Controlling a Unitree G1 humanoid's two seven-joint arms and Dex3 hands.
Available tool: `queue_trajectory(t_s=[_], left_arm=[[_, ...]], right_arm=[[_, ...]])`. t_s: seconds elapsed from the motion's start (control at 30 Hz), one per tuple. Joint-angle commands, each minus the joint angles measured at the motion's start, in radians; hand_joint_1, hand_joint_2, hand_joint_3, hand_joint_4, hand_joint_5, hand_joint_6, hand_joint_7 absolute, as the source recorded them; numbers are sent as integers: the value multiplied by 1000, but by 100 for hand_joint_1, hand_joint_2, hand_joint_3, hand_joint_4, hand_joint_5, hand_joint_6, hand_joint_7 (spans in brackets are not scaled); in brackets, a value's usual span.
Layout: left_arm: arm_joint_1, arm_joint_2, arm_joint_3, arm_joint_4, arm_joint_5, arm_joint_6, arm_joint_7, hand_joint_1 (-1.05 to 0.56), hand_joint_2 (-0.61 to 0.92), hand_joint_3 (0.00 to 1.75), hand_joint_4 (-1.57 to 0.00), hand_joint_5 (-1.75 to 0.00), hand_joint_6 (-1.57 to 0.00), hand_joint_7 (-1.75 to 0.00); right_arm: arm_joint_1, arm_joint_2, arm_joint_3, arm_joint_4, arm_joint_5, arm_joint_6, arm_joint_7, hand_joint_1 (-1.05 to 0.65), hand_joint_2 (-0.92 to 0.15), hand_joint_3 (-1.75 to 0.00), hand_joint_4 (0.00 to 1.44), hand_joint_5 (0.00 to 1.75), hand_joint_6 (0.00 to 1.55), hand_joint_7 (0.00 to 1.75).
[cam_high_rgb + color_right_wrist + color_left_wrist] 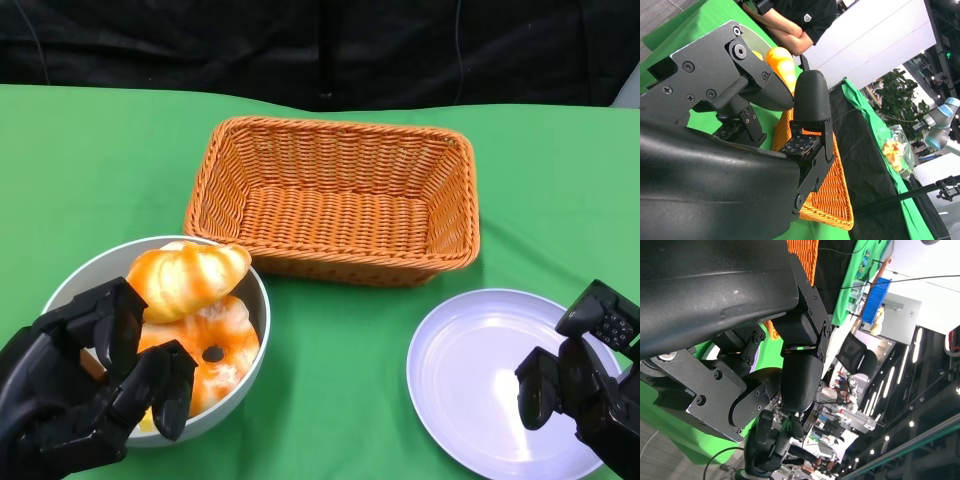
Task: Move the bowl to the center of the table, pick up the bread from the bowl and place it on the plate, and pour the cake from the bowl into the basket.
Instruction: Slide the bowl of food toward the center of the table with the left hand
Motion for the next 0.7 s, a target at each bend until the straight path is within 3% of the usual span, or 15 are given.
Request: queue_trajectory(t_s=[0.03,0.7], left_arm=[[6,6,2,2,17,-15,-6,-7,53,122,-92,-175,-90,-162],[3,-5,3,14,35,-34,-3,-8,53,120,-92,-175,-92,-154]], right_arm=[[8,0,-4,3,-2,-13,4,-11,-55,-128,85,175,80,155],[2,3,-3,8,-7,-15,3,-10,-55,-128,85,175,80,157]])
